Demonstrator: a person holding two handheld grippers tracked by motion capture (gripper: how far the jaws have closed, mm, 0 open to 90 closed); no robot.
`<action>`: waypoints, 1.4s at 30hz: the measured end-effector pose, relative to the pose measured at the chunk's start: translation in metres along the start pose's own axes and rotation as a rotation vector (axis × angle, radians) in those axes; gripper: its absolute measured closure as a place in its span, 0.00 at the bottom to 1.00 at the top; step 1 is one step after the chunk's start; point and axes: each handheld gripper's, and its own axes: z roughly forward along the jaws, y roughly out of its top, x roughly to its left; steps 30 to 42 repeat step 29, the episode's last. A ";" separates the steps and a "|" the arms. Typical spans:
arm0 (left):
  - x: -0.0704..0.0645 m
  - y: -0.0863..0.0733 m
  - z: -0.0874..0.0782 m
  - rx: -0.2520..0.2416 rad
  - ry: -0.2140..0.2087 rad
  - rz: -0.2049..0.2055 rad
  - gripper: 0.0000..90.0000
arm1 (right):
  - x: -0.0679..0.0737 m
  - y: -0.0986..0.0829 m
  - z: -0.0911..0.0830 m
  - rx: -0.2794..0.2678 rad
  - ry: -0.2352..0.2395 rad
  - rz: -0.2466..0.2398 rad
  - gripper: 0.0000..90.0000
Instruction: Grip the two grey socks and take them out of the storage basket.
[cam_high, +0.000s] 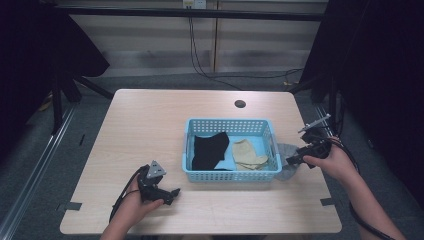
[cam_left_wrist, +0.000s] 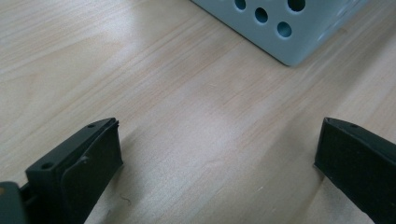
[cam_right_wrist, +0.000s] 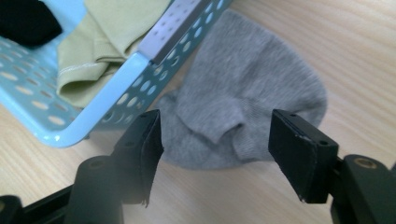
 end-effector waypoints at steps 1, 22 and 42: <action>0.000 0.000 0.000 0.000 0.000 0.000 0.00 | 0.000 0.000 0.000 0.000 0.000 0.000 0.38; -0.001 0.000 0.000 0.001 0.008 -0.005 0.00 | 0.052 -0.068 0.028 -0.062 -0.012 -0.115 0.29; -0.001 0.000 0.000 0.001 0.010 -0.006 0.00 | 0.060 -0.074 0.037 -0.091 0.020 -0.110 0.26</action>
